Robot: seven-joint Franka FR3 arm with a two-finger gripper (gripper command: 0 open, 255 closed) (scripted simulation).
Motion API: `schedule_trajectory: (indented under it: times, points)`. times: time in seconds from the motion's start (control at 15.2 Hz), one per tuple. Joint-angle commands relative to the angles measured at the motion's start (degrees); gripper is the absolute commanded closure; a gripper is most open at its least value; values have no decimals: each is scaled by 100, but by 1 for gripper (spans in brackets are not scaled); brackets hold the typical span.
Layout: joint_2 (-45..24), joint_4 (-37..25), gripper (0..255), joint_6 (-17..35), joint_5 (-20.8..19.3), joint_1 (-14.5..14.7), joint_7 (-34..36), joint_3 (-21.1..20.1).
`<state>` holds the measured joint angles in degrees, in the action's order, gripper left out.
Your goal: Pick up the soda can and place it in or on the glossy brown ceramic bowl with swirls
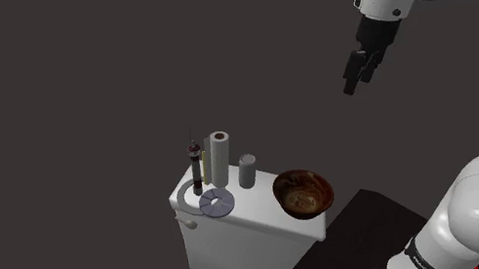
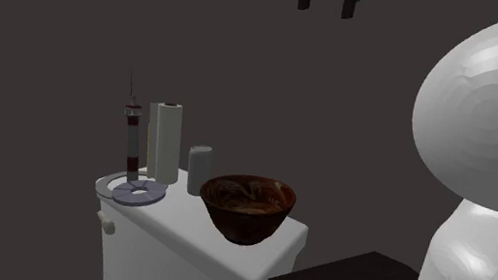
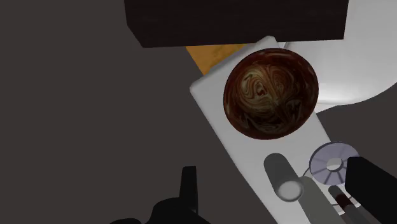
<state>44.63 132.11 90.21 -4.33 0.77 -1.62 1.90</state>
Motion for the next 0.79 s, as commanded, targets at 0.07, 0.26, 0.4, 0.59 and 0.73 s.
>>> schedule_trajectory:
  times: [0.07, 0.26, 0.4, 0.59, 0.73]
  points:
    - [-100, 88, 0, 175, 32, 13, 65, -34]
    - [-445, 307, 0, 704, 124, 54, 256, -136]
    - [-712, 415, 0, 1057, 180, 82, 378, -203]
    - [-1164, 519, 0, 1582, 253, 125, 557, -302]
    - [-1498, 548, 0, 1926, 295, 151, 673, -368]
